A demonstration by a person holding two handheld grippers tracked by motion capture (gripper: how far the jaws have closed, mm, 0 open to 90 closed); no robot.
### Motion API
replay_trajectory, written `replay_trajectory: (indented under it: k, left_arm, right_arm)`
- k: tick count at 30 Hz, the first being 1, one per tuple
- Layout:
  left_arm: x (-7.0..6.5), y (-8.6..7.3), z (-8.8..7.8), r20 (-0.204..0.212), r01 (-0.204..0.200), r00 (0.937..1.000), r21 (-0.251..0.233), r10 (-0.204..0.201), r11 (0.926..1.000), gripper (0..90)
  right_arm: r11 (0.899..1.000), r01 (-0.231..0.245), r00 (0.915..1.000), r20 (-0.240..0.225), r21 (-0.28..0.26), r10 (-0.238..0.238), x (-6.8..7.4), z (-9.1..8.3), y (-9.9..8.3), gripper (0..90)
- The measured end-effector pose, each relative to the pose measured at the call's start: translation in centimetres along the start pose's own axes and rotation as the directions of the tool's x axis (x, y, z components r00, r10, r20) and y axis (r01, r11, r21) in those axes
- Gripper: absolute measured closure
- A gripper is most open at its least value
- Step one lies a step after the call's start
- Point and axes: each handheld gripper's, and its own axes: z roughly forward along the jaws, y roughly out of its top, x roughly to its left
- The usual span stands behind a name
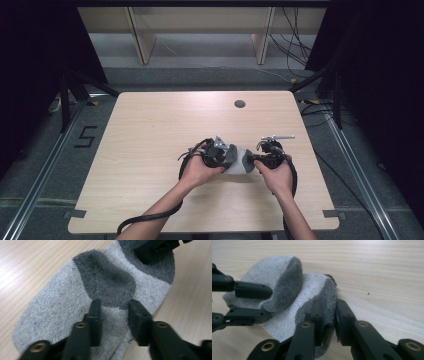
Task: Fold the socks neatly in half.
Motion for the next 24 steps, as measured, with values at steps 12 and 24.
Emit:
replay_trajectory:
  k: [12, 24]
  left_arm:
    - [1.0, 0.7, -3.9, -0.024, 0.083, 0.9957, -0.197, -0.089, 0.9768, 83.2]
    - [0.4, 2.6, -4.5, -0.029, 0.051, 0.9976, -0.301, -0.062, 0.9523, 83.0]
  right_arm:
    - [0.996, -0.022, 0.9995, -0.026, -0.082, 0.020, 1.0, -0.5, 1.2, 81.1]
    - [0.998, -0.035, 0.9991, -0.026, -0.051, 0.034, 0.2, 1.6, 0.4, 81.1]
